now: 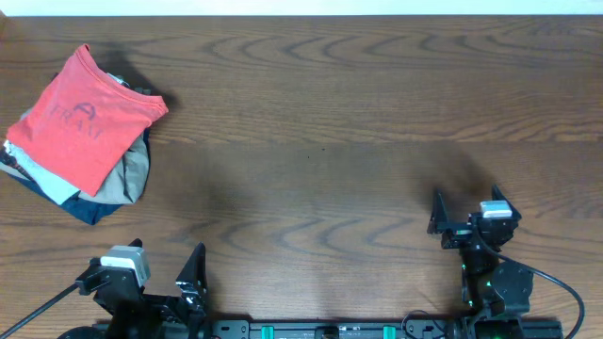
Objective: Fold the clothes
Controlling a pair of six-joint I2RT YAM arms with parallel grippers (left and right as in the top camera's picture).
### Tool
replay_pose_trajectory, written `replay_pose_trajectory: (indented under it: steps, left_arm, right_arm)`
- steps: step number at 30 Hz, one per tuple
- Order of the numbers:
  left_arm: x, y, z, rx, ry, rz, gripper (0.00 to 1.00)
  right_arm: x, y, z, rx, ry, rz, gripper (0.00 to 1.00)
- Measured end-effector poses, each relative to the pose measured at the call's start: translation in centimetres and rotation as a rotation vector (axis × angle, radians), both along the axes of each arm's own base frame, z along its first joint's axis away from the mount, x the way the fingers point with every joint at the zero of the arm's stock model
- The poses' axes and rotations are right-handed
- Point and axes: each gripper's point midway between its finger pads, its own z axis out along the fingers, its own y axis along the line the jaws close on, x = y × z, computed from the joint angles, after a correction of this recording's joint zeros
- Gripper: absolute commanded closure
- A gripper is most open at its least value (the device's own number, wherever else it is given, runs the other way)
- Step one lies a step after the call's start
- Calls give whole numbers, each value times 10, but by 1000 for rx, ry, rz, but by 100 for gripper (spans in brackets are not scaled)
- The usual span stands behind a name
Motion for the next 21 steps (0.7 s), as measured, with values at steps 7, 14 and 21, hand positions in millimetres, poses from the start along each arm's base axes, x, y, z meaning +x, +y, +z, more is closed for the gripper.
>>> replay_pose_trajectory:
  steps: [7, 14, 21]
  left_arm:
    - [0, 0, 0, 0, 0, 0, 2]
    - [0, 0, 0, 0, 0, 0, 2]
    - [0, 0, 0, 0, 0, 0, 2]
  right_arm:
    - [0, -12, 2, 75, -8, -76, 1]
    - [0, -15, 2, 83, -9, -95, 1]
    - [0, -15, 2, 85, -9, -95, 1]
